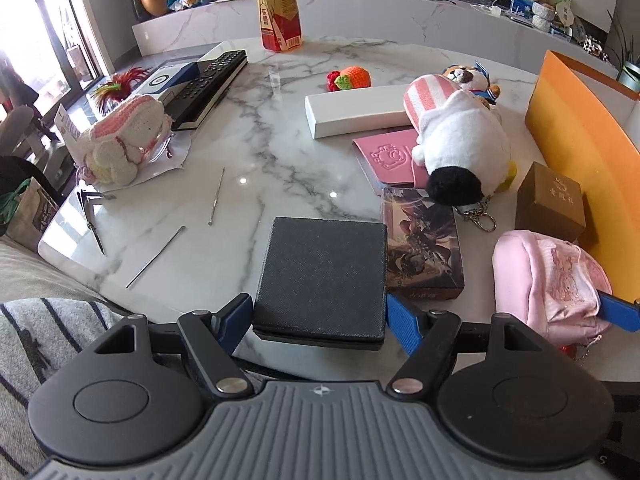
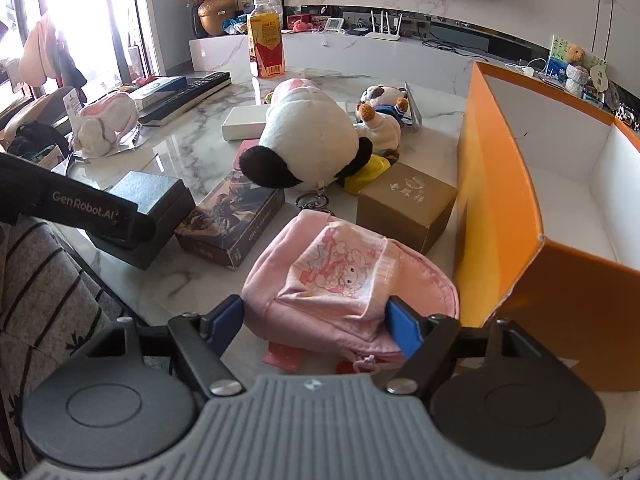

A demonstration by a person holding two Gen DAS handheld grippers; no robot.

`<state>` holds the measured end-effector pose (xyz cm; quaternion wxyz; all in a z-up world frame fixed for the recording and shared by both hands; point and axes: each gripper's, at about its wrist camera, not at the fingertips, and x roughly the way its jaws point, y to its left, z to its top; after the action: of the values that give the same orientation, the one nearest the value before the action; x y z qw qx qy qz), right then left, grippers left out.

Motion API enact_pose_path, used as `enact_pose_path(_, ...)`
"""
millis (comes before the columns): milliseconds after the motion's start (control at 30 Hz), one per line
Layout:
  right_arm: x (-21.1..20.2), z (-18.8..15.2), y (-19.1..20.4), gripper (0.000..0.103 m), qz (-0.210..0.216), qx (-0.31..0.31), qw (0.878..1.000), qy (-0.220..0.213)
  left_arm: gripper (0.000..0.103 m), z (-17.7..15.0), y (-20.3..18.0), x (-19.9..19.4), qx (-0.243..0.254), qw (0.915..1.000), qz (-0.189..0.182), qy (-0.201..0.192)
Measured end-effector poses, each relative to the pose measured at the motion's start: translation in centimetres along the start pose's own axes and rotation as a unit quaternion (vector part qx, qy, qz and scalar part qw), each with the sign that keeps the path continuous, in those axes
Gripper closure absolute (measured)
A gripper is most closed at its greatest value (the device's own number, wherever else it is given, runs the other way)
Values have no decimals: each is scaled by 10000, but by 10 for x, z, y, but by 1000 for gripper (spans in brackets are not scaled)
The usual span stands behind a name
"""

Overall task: Organize objects
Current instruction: 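Lift the pink backpack over the orange box with right tool while left holds grey box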

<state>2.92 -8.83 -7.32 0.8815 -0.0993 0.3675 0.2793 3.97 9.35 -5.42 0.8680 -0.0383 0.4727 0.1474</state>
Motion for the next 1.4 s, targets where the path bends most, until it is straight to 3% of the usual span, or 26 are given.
enact_pose_path(433,-14,1,-5,29,369,337,9981,-358,18,-6,3,-15,-60,9993,-281,-236)
enact_pose_path(600,-22,2,-1,30,227,220,9981,-531,18,-13,2,-24,72,9987,-304,-397)
enact_pose_path(867,-64,11,-13,30,875,687,9859,-1249,18,-12,11,-34,-173,9971,-408,-621)
enact_pose_path(1067,-110,28,-35,30,336,600,9794,-1900,18,-12,7,-31,-54,9978,-353,-560)
enact_pose_path(1167,-120,32,-57,30,-323,715,9737,-2138,18,-12,6,-29,-27,9980,-340,-530)
enact_pose_path(1300,-110,36,-89,30,-678,856,9764,-1863,18,-12,4,-27,18,9983,-329,-488)
enact_pose_path(1400,-86,34,-96,30,-1019,585,9841,-1333,18,-11,2,-26,44,9984,-320,-457)
